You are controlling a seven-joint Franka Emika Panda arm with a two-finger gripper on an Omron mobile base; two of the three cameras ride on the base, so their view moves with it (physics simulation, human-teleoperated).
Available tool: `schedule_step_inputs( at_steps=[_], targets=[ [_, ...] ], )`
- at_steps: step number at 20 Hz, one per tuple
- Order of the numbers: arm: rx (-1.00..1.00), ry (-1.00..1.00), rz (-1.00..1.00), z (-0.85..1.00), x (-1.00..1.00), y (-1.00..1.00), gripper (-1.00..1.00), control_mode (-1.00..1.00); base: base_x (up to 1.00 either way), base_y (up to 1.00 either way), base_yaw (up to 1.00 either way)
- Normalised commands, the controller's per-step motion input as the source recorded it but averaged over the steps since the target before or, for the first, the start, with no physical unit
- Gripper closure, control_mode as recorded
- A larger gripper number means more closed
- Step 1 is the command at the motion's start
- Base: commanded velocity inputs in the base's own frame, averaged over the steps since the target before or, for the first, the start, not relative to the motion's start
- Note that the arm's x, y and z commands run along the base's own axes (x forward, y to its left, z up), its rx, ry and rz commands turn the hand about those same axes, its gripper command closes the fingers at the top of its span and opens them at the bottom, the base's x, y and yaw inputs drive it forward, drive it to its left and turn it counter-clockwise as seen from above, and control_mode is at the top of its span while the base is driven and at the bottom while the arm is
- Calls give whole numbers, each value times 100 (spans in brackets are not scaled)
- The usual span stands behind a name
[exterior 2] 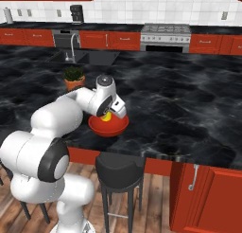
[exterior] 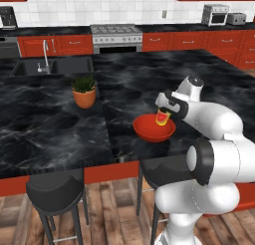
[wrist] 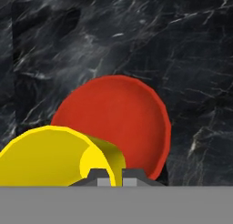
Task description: Place the cup inside the bowl on the dining table and move the bowl to any counter.
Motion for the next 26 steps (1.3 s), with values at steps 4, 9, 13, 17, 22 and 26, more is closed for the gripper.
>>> schedule_step_inputs(
  at_steps=[4, 9, 13, 17, 22, 26],
  targets=[
    [-5, 0, 0, 0, 0, 20, 100, -100, 0, 0, 0],
    [-2, 0, 0, 0, 0, 26, 100, -100, 0, 0, 0],
    [-1, 0, 0, -7, 0, 17, 100, -100, 0, 0, 0],
    [0, 0, 0, -13, 0, 5, 100, -100, 0, 0, 0],
    [0, 0, 0, -7, 0, 0, 100, -100, 0, 0, 0],
    [0, 0, 0, -5, 0, 0, 100, -100, 0, 0, 0]
  ],
)
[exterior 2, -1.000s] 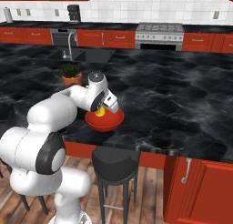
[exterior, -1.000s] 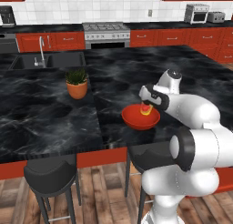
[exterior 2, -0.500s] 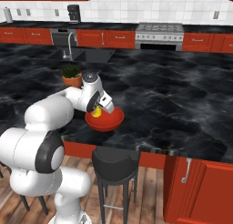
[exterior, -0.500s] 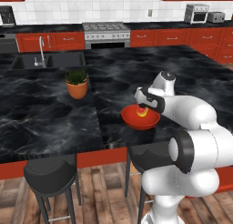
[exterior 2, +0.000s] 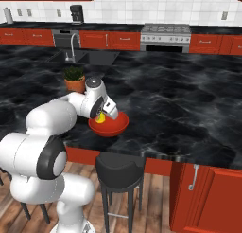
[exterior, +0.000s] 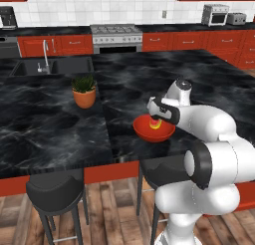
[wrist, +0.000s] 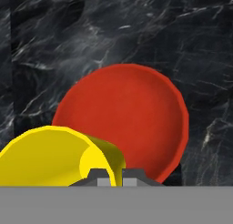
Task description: Place the cup inside the bowl on the dining table and move the bowl to any counter.
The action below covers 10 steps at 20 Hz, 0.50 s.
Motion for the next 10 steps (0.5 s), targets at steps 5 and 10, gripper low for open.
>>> schedule_step_inputs(
  at_steps=[5, 10],
  targets=[
    [-1, 0, 0, -11, 0, 0, 100, -100, 0, 0, 0],
    [-1, 0, 0, -13, 0, 0, 100, -100, 0, 0, 0]
  ],
)
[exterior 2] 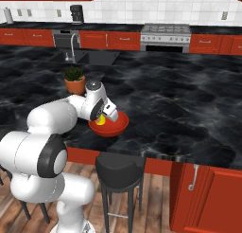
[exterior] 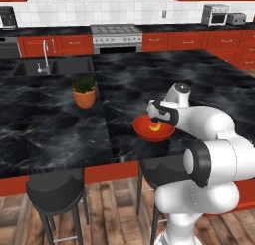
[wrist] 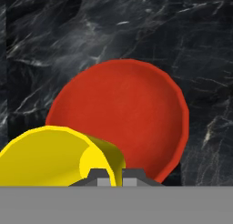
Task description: Place the cup inside the bowl on the dining table and move the bowl to any counter.
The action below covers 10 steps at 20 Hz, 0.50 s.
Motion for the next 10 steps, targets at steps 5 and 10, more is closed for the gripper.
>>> schedule_step_inputs(
  at_steps=[5, 10],
  targets=[
    [-1, 0, 0, -8, 0, 0, 100, -100, 0, 0, 0],
    [0, 0, 0, -3, 0, -3, 100, -100, 0, 0, 0]
  ],
)
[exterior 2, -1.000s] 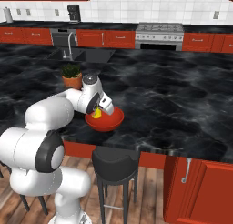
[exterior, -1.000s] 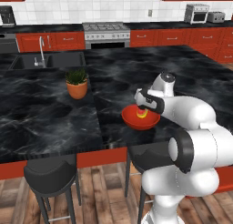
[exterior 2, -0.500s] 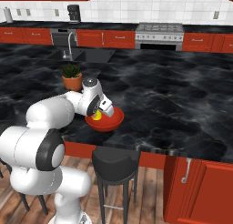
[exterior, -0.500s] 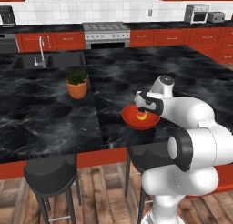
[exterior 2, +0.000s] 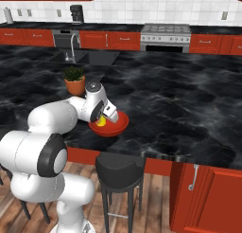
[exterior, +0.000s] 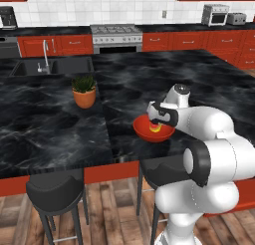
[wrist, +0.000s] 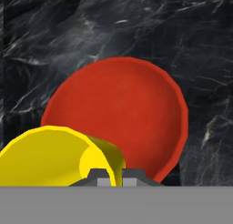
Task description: Place the cup inside the bowl on the dining table and move the bowl to any counter.
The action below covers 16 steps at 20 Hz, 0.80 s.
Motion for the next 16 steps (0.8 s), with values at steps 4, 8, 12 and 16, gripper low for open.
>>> schedule_step_inputs(
  at_steps=[4, 8, 12, 16],
  targets=[
    [0, 0, 0, -9, 0, -3, 100, -100, 0, 0, 0],
    [0, 0, 0, -9, 0, -8, 100, -100, 0, 0, 0],
    [0, 0, 0, -4, 4, -8, 100, -100, 0, 0, 0],
    [0, 0, 0, -5, 4, -11, 100, -100, 0, 0, 0]
  ],
)
